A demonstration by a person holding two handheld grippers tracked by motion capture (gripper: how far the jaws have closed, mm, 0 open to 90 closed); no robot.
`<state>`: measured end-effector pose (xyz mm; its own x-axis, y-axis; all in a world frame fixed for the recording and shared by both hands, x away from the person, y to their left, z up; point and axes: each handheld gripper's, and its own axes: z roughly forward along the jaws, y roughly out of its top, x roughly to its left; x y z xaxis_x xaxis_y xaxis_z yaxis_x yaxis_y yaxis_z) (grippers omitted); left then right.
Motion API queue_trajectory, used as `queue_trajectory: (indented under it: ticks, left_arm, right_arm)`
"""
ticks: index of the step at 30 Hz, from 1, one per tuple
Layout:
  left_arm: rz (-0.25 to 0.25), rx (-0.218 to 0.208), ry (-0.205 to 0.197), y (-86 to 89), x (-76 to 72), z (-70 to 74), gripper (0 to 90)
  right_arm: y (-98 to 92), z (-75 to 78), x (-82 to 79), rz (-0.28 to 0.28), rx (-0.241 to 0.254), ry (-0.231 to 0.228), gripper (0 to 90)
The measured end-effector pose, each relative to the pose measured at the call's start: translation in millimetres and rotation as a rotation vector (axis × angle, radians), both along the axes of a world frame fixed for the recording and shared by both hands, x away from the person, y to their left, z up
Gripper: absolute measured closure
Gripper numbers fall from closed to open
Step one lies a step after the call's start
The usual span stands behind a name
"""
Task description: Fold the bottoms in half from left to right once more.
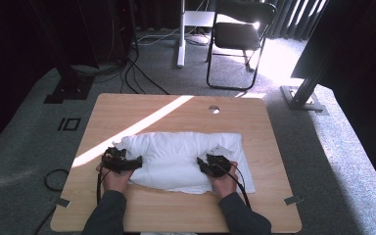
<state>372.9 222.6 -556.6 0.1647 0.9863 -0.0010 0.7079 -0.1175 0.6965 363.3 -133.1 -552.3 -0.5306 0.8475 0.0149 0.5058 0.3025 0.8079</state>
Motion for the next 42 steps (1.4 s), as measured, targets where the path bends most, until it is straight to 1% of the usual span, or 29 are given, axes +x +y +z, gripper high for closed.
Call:
queue_trajectory:
  ticks: [2, 3, 4, 5, 6, 8, 9, 10, 12, 14, 15, 16, 17, 18, 19, 20, 22, 23, 24, 25, 26, 28, 29, 31, 34, 38, 39, 40, 42]
  left_arm:
    - [-0.007, 0.003, 0.006, -1.9, -2.8, 1.2, 1.3]
    - [-0.018, 0.001, 0.003, -2.9, -5.2, 2.6, 4.3]
    - [-0.032, -0.005, -0.001, -4.6, -7.6, 4.3, 10.6]
    - [-0.043, -0.003, 0.001, -6.0, -9.1, 5.6, 18.6]
    - [-0.057, -0.008, 0.005, -7.6, -10.9, 7.5, 36.9]
    - [-0.109, -0.039, 0.018, -8.6, -13.4, 11.1, 63.1]
    - [-0.143, -0.075, 0.029, -7.2, -13.7, 11.6, 63.1]
    - [-0.158, -0.119, 0.040, -4.3, -12.7, 11.1, 74.5]
    - [-0.166, -0.168, 0.042, 2.1, -11.2, 10.9, 83.5]
    - [-0.174, -0.226, 0.025, 9.4, -12.3, 13.8, 84.7]
    - [-0.179, -0.252, 0.011, 12.9, -13.5, 16.8, 84.8]
    - [-0.184, -0.281, -0.005, 16.2, -14.6, 20.3, 84.8]
    - [-0.189, -0.314, -0.018, 19.2, -15.1, 23.6, 84.9]
    - [-0.197, -0.356, -0.031, 22.9, -15.4, 26.5, 84.9]
    - [-0.203, -0.417, -0.055, 27.1, -15.7, 28.5, 84.9]
    - [-0.209, -0.453, -0.070, 30.5, -16.4, 30.6, 85.0]
    - [-0.221, -0.487, -0.090, 32.5, -17.8, 37.1, 85.2]
    - [-0.234, -0.508, -0.105, 32.1, -18.8, 41.6, 85.4]
    - [-0.248, -0.518, -0.117, 31.4, -19.6, 45.5, 85.4]
    - [-0.271, -0.515, -0.137, 28.7, -20.9, 53.2, 85.5]
    - [-0.286, -0.511, -0.152, 26.4, -21.9, 60.2, 85.5]
    - [-0.319, -0.517, -0.185, 20.9, -23.5, 74.8, 85.5]
    - [-0.336, -0.515, -0.200, 17.7, -23.9, 82.0, 85.6]
    - [-0.367, -0.520, -0.228, 9.8, -24.3, 95.1, 85.6]
    - [-0.424, -0.519, -0.267, -5.6, -22.5, 111.4, 85.6]
    - [-0.480, -0.538, -0.277, -28.7, -15.1, 123.7, 85.6]
    - [-0.491, -0.534, -0.273, -32.8, -13.6, 124.5, 85.5]
    - [-0.503, -0.524, -0.273, -38.7, -12.1, 124.9, 85.5]
    - [-0.518, -0.491, -0.267, -49.6, -10.4, 123.9, 85.5]
  right_arm:
    - [0.0, 0.0, 0.0, 0.000, 0.000, 0.000, 50.8]
    - [0.0, 0.0, -0.2, -0.001, 0.000, 0.000, 50.8]
    - [0.2, 0.1, -0.4, -0.003, 0.000, 0.001, 50.8]
    - [0.4, 0.2, -0.6, -0.004, 0.000, 0.000, 50.8]
    - [0.7, 0.3, -1.0, -0.004, 0.001, 0.001, 50.7]
    - [1.0, 1.1, -1.5, 0.001, 0.001, 0.004, 50.7]
    - [1.0, 1.1, -1.5, 0.001, 0.001, 0.004, 50.7]
    - [0.7, 2.0, -1.2, 0.007, -0.002, 0.007, 50.7]
    - [-1.1, 5.9, 0.4, 0.014, 0.006, 0.035, 49.8]
    - [-3.7, 14.7, 0.7, 0.012, 0.009, 0.047, 48.6]
    - [-3.3, 26.3, -2.1, 0.010, 0.011, 0.018, 47.4]
    - [-3.3, 26.3, -2.1, 0.010, 0.011, 0.018, 47.4]
    - [-1.8, 32.1, -3.9, 0.018, 0.020, -0.003, 46.3]
    - [4.8, 41.6, -7.1, 0.055, 0.028, -0.037, 43.5]
    - [4.8, 41.6, -7.1, 0.055, 0.028, -0.037, 43.5]
    - [9.9, 43.9, -7.5, 0.080, 0.018, -0.046, 41.6]
    - [20.4, 42.7, -6.5, 0.117, -0.014, -0.038, 39.7]
    - [33.6, 30.5, -0.8, 0.139, -0.090, 0.008, 39.5]
    - [33.6, 30.5, -0.8, 0.139, -0.090, 0.008, 39.5]
    - [41.5, 15.9, 5.3, 0.139, -0.150, 0.038, 39.5]
    - [41.5, 15.9, 5.3, 0.139, -0.150, 0.038, 39.5]
    - [41.3, 11.4, 8.7, 0.135, -0.119, 0.039, 39.6]
    - [42.8, 10.2, 11.9, 0.136, -0.111, 0.053, 39.8]
    - [44.3, 9.9, 12.6, 0.136, -0.114, 0.053, 40.1]
    - [52.5, 7.2, 14.0, 0.130, -0.085, 0.062, 41.8]
    - [74.5, 4.7, 14.5, 0.131, -0.053, 0.055, 42.3]
    - [86.0, 4.8, 13.8, 0.140, -0.051, 0.053, 42.3]
    - [91.1, 5.2, 14.1, 0.151, -0.046, 0.057, 42.3]
    - [94.2, 6.2, 14.4, 0.162, -0.037, 0.065, 42.1]
